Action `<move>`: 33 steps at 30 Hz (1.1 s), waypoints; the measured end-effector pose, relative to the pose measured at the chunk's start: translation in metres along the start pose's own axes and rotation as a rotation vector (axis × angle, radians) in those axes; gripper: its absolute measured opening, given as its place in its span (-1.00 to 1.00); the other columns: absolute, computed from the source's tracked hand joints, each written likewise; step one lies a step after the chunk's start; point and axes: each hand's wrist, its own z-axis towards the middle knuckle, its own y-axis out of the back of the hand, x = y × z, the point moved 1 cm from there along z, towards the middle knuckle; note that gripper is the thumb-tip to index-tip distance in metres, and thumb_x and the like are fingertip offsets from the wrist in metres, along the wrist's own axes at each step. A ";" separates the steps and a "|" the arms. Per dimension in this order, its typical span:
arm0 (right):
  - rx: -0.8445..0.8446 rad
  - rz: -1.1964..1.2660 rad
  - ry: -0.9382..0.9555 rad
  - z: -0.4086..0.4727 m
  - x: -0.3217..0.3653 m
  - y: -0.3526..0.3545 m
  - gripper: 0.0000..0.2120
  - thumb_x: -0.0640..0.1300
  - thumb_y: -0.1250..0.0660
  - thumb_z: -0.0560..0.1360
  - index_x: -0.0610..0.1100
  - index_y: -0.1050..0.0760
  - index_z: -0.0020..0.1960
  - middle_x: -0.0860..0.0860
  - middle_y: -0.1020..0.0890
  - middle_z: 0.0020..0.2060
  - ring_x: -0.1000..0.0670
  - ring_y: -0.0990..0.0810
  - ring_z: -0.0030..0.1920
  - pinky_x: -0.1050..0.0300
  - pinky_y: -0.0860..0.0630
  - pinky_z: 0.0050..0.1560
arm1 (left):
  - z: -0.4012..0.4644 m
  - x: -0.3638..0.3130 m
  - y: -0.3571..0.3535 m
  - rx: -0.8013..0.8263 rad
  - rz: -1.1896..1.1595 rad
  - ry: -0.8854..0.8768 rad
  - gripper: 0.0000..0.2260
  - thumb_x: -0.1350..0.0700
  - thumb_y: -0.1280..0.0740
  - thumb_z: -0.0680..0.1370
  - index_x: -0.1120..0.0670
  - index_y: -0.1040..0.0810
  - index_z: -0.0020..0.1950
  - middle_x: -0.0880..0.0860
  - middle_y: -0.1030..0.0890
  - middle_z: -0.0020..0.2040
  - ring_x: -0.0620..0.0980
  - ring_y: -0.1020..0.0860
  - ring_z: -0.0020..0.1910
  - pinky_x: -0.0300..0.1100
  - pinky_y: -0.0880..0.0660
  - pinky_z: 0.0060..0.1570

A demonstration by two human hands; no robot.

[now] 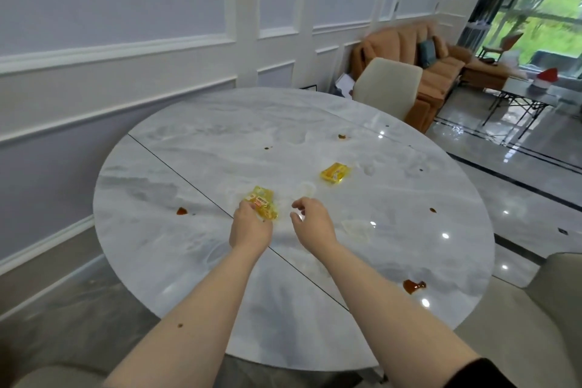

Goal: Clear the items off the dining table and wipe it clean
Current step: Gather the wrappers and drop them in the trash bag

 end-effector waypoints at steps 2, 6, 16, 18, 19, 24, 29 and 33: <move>0.034 -0.004 -0.006 0.022 -0.011 -0.009 -0.76 -0.16 -0.24 0.55 -0.16 -0.47 0.20 -0.06 -0.51 0.15 -0.04 -0.52 0.09 0.09 -0.45 0.11 | 0.018 0.003 -0.011 0.013 0.003 0.018 -0.58 0.17 -0.32 0.49 0.15 -0.31 0.31 0.17 -0.44 0.25 0.16 -0.48 0.19 0.01 -0.47 0.15; 0.109 -0.011 -0.038 0.058 -0.028 -0.031 -0.73 -0.17 -0.23 0.54 -0.14 -0.44 0.23 -0.06 -0.49 0.19 -0.04 -0.52 0.12 0.09 -0.45 0.13 | 0.056 0.009 -0.028 0.047 0.011 0.069 -0.48 0.13 -0.35 0.48 0.17 -0.25 0.39 0.22 -0.40 0.29 0.20 -0.47 0.20 -0.01 -0.46 0.16; 0.135 -0.036 -0.191 0.119 -0.070 -0.070 -0.70 -0.24 -0.22 0.52 -0.14 -0.41 0.25 -0.04 -0.38 0.25 -0.08 -0.51 0.15 0.04 -0.45 0.16 | 0.137 0.015 -0.075 0.167 0.104 0.171 -0.06 -0.07 -0.45 0.39 -0.04 0.15 0.52 0.20 -0.16 0.40 0.24 -0.43 0.24 0.00 -0.41 0.21; 0.097 -0.031 -0.230 0.129 -0.075 -0.073 -0.71 -0.22 -0.23 0.52 -0.11 -0.41 0.23 -0.01 -0.38 0.25 -0.07 -0.51 0.15 0.02 -0.47 0.15 | 0.151 0.014 -0.081 0.156 0.131 0.174 0.00 -0.12 -0.47 0.35 -0.08 0.20 0.52 0.19 -0.10 0.42 0.24 -0.40 0.27 0.01 -0.41 0.18; 0.077 -0.030 -0.242 0.133 -0.077 -0.074 -0.72 -0.21 -0.24 0.52 -0.11 -0.41 0.23 0.01 -0.37 0.25 -0.06 -0.51 0.14 0.02 -0.47 0.14 | 0.158 0.013 -0.084 0.154 0.142 0.173 0.01 -0.14 -0.47 0.34 -0.10 0.20 0.52 0.18 -0.08 0.43 0.24 -0.39 0.28 0.01 -0.41 0.17; -0.013 -0.087 -0.243 0.154 -0.088 -0.072 -0.71 -0.18 -0.25 0.51 -0.10 -0.41 0.24 0.04 -0.36 0.24 -0.04 -0.51 0.12 0.06 -0.47 0.13 | 0.180 0.013 -0.099 0.194 0.192 0.163 -0.06 -0.19 -0.47 0.32 -0.11 0.06 0.51 0.16 -0.08 0.42 0.23 -0.38 0.29 0.01 -0.42 0.18; 0.005 -0.168 -0.256 0.178 -0.097 -0.078 -0.66 -0.13 -0.23 0.53 -0.09 -0.38 0.30 -0.06 -0.35 0.30 -0.10 -0.41 0.26 -0.03 -0.41 0.25 | 0.191 0.010 -0.114 0.116 0.277 0.089 -0.29 0.01 -0.43 0.38 -0.04 -0.16 0.44 0.15 -0.20 0.31 0.24 -0.46 0.15 -0.01 -0.47 0.08; -0.025 -0.265 -0.319 0.192 -0.101 -0.085 -0.65 -0.08 -0.19 0.57 -0.12 -0.30 0.34 -0.08 -0.39 0.26 -0.14 -0.40 0.23 -0.04 -0.39 0.22 | 0.198 0.014 -0.121 0.053 0.269 0.019 -0.48 0.10 -0.41 0.38 0.05 -0.32 0.30 0.17 -0.29 0.22 0.25 -0.49 0.08 -0.05 -0.46 0.02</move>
